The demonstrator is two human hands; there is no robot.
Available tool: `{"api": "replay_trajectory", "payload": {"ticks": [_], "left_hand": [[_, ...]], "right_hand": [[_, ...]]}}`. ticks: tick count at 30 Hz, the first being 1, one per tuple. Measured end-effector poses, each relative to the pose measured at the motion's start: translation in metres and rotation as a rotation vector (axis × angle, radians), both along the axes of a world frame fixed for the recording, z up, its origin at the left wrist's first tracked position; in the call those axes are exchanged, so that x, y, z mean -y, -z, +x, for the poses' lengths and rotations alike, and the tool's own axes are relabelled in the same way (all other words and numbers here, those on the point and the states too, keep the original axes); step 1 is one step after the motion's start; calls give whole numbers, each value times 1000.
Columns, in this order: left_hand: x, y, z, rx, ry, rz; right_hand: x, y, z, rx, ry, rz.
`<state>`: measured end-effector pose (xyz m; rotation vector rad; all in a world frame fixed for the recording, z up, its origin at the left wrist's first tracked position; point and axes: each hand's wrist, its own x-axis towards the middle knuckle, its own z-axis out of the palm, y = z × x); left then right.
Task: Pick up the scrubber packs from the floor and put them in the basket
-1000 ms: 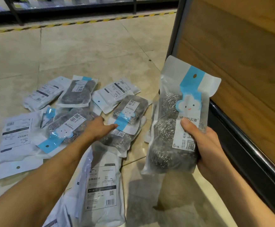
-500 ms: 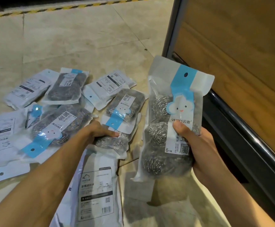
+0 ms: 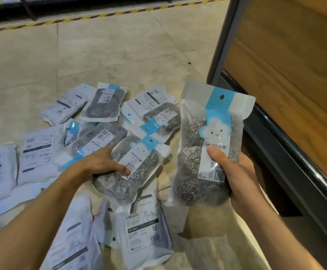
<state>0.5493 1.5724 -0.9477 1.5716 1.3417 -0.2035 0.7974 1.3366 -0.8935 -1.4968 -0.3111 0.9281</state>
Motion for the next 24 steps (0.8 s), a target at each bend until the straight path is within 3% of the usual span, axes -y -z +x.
{"api": "replay_trajectory", "payload": {"ticks": [5,9,15,24], "left_hand": [[52,-79,-63,160,-182,-116],[95,-172,-83,283,-403,-102],[128,-356,-64,505,-648,-36],[178,-682,-30,650,-671,228]], "right_hand": [[11,-50,-24,-28,-10,-70],[19,-132,-36,-51,-32,-107],[19,-316,-45,-3,-62,-97],[35,-618,-44,141,-83,9]]}}
